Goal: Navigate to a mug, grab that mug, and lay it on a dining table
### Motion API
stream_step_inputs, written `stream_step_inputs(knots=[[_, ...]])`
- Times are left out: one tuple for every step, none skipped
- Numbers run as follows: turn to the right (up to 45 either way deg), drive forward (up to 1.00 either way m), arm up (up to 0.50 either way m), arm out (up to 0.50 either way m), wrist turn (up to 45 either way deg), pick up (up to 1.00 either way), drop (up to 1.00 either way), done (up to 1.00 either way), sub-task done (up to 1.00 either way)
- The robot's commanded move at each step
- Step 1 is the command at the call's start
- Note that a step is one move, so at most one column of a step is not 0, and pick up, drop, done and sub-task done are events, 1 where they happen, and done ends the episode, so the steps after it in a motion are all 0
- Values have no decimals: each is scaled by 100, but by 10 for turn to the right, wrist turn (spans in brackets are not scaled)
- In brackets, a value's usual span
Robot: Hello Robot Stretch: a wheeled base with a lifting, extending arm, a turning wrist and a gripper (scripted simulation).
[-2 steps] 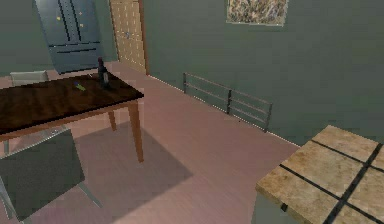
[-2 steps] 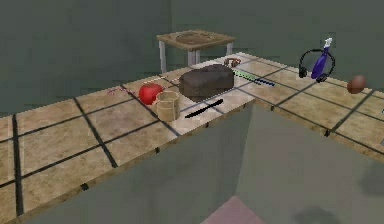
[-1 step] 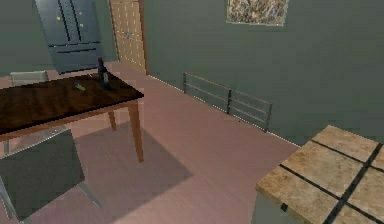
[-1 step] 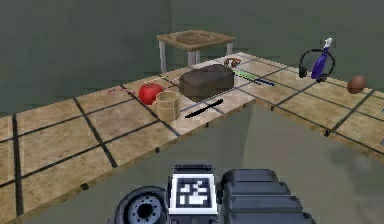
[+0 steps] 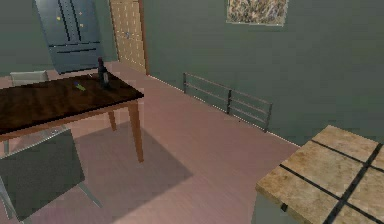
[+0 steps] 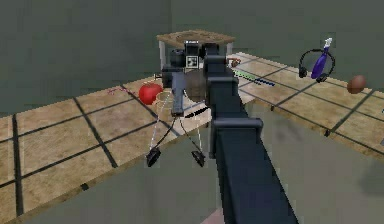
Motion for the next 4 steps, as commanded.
stream_step_inputs(knots=[[0,0,0,0,450,0,0,0,0],[0,0,0,0,450,0,0,0,0],[0,0,0,0,450,0,0,0,0],[0,0,0,0,210,0,0,0,0]])
